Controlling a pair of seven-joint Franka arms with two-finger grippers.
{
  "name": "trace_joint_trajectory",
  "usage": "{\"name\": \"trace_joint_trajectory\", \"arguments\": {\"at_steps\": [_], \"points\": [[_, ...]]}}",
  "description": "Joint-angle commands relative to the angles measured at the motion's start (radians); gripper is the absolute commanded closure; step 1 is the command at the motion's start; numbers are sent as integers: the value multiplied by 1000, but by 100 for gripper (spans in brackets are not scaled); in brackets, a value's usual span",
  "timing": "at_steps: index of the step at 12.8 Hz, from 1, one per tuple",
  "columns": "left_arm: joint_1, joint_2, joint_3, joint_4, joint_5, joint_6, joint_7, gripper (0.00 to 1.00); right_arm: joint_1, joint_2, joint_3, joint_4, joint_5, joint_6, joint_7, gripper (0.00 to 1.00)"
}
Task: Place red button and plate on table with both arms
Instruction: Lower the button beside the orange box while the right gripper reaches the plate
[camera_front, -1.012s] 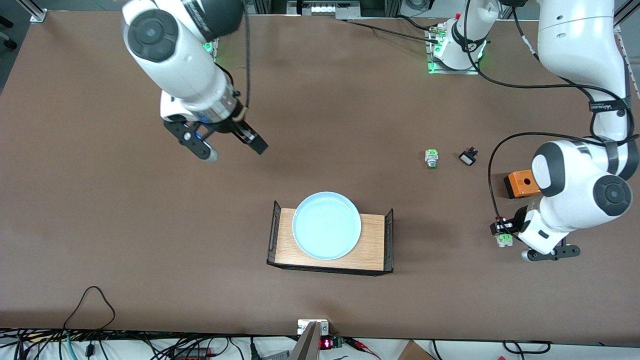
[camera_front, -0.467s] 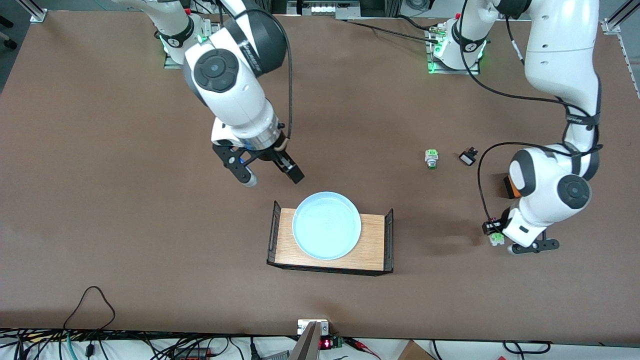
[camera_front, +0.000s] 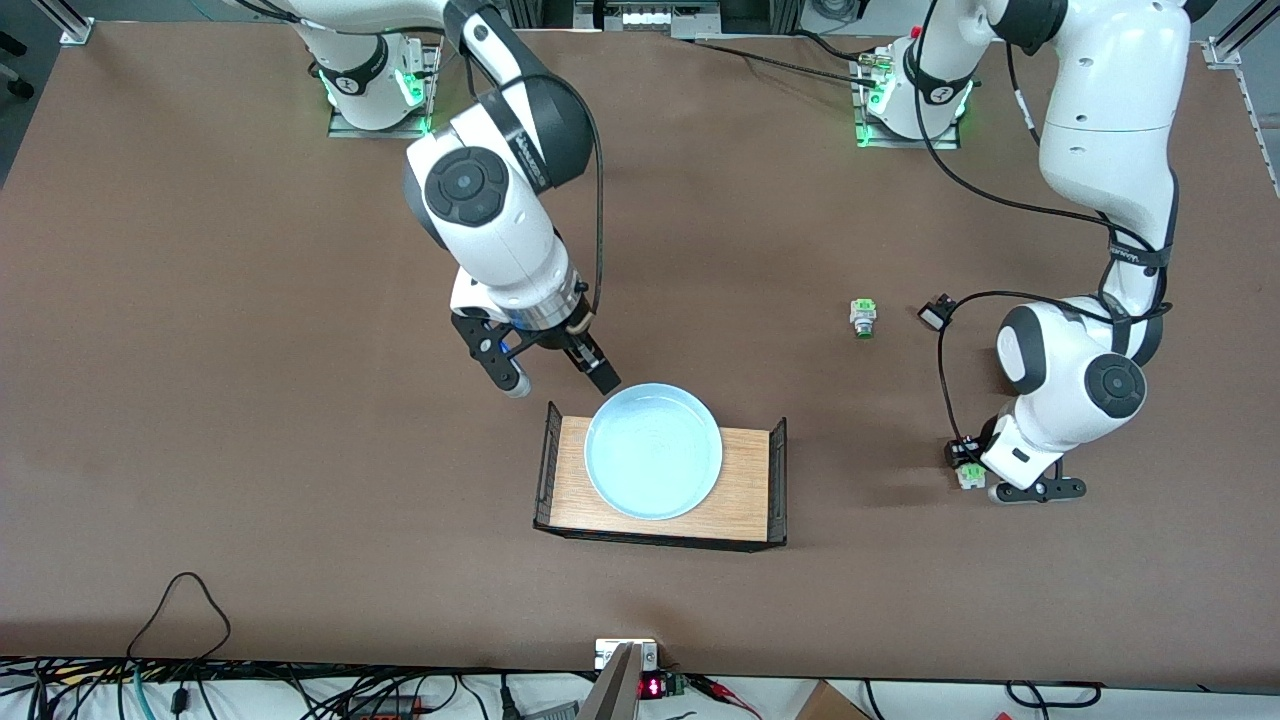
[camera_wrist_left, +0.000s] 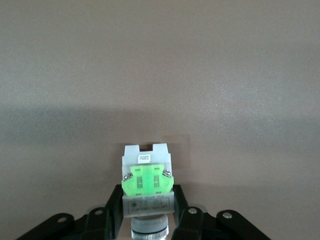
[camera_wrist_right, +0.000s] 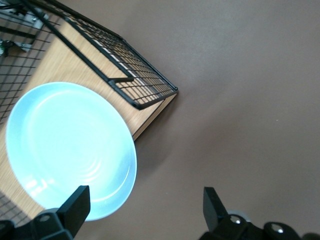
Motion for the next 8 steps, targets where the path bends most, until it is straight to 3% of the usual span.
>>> {"name": "trace_joint_trajectory", "arguments": {"at_steps": [1, 3, 5, 8], "points": [[64, -14, -52, 2, -26, 6, 85, 30, 12, 53, -8, 37, -3, 56, 68, 0], [62, -28, -51, 5, -26, 0, 86, 0, 12, 79, -10, 35, -3, 108, 73, 0], [62, -95, -48, 2, -12, -20, 86, 0, 11, 94, -10, 35, 1, 144, 76, 0], [67, -216, -42, 3, -14, -160, 79, 0, 6, 110, -11, 35, 4, 182, 76, 0]]}}
